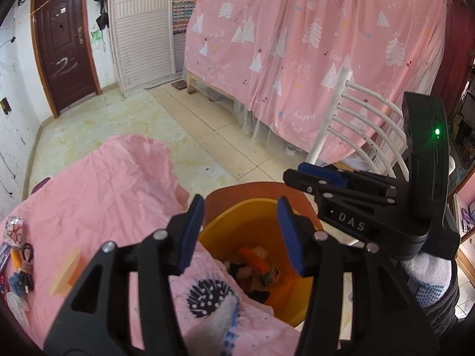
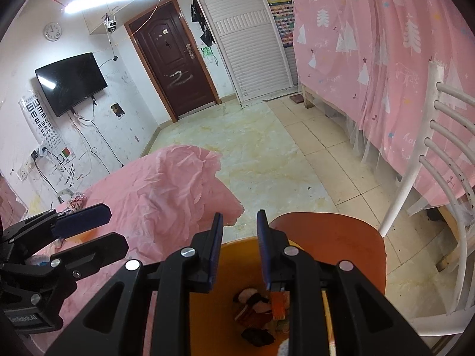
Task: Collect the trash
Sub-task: 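Carry the tape roll and orange box over the orange bucket and release both, then move both tools back over the bed toward the cream round brush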
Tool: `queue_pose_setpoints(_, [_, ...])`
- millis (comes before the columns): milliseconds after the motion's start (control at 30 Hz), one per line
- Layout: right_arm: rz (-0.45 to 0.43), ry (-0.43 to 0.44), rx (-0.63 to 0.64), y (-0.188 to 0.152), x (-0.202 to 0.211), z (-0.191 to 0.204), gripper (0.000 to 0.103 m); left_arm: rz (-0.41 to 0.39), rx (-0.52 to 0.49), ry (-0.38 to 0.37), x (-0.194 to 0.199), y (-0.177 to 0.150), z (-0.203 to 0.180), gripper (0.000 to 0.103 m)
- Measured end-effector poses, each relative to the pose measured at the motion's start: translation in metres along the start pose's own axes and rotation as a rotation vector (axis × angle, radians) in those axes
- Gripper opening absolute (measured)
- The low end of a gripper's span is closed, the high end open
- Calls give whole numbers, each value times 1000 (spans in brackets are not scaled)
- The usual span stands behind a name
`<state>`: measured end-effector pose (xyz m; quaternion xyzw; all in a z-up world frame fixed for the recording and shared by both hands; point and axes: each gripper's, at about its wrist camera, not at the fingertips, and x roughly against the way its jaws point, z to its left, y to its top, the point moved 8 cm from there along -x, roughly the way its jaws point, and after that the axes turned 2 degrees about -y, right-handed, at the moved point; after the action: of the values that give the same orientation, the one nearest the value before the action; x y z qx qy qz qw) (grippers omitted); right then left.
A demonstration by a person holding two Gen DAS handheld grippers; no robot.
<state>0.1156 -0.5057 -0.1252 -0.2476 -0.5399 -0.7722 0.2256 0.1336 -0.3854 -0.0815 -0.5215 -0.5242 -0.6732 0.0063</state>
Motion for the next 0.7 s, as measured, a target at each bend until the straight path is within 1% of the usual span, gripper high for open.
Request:
queue_pose_setpoints(133, [3, 5, 20, 1, 1, 11, 14, -9, 15, -2, 6, -1, 4, 49])
queue_pose_setpoints(300, [6, 9, 61, 5, 1, 33, 14, -45, 49, 4, 24, -2, 21, 49])
queue_pose_setpoints(400, [9, 15, 79, 8, 1, 47, 14, -67, 74, 17, 37, -3, 37, 49])
queue_pose_setpoints(600, [27, 38, 134, 9, -4, 88, 14, -111, 132, 46, 67, -10, 75, 49])
queue_pose_setpoints(667, [34, 44, 156, 7, -7, 104, 15, -122, 148, 60, 77, -15, 89, 51])
queue_pose_setpoints(700, [37, 47, 167, 7, -9, 111, 16, -128, 155, 66, 82, -17, 94, 57])
